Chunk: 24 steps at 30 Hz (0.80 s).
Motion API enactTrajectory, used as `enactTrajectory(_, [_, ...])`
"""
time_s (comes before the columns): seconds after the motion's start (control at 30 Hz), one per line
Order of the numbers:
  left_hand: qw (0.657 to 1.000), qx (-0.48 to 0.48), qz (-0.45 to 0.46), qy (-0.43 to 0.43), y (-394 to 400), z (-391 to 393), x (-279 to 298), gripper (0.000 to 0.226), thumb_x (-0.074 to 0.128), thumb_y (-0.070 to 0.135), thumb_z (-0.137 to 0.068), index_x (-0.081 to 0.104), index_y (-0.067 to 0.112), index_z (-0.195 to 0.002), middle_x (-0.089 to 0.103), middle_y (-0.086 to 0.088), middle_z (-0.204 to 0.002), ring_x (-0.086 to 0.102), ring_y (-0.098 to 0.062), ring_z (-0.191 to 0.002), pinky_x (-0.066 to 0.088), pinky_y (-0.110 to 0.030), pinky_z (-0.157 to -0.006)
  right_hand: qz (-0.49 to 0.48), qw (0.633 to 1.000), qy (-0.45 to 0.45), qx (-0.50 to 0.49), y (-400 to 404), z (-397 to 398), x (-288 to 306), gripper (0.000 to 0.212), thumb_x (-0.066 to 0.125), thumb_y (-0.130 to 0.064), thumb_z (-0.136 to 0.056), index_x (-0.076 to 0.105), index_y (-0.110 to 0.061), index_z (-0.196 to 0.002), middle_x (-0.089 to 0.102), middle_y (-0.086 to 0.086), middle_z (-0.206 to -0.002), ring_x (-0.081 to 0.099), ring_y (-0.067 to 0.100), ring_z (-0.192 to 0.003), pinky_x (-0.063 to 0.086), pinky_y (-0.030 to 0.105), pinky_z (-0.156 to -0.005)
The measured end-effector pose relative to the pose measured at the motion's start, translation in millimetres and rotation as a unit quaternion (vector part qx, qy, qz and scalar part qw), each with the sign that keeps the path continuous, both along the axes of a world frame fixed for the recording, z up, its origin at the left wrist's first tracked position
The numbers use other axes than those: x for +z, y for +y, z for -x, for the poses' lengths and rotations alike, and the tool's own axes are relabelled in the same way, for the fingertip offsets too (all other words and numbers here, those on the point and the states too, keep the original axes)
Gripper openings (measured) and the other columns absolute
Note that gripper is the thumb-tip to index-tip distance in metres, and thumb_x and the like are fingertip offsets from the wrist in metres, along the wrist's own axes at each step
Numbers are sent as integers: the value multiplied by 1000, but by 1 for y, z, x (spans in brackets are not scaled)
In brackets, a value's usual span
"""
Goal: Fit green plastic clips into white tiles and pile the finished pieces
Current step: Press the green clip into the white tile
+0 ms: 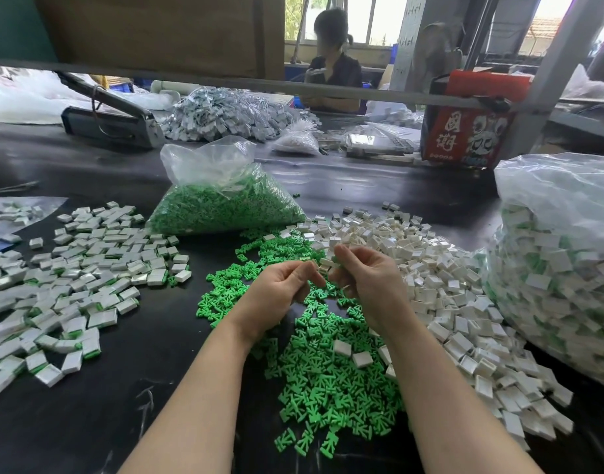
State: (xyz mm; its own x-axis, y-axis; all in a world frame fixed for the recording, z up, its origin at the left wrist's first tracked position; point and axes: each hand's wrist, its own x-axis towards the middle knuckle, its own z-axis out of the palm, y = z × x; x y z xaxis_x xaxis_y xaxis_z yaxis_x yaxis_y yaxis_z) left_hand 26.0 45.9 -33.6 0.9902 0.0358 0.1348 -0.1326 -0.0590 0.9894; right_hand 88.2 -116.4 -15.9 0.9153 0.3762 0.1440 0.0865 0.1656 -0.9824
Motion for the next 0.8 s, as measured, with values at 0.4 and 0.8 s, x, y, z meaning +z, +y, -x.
enactTrajectory(0.4, [997,20,38,63,0,0,-4,24,51,44,-92,69,28,-94,65,11,-74,56,-5,-58,43,-16,-51,22,999,22,43,1,3,9,14,65,-5,-87,74,-9,-97,74,1,-89,63,6,-74,46,25,-67])
enactTrajectory(0.8, [998,6,-62,32,-2,-2,-4,25,44,43,-95,64,44,-80,55,24,-65,49,5,-58,38,-23,-62,76,995,-57,-3,3,3,7,9,72,-5,-83,72,-5,-92,70,4,-81,62,6,-64,50,21,-63])
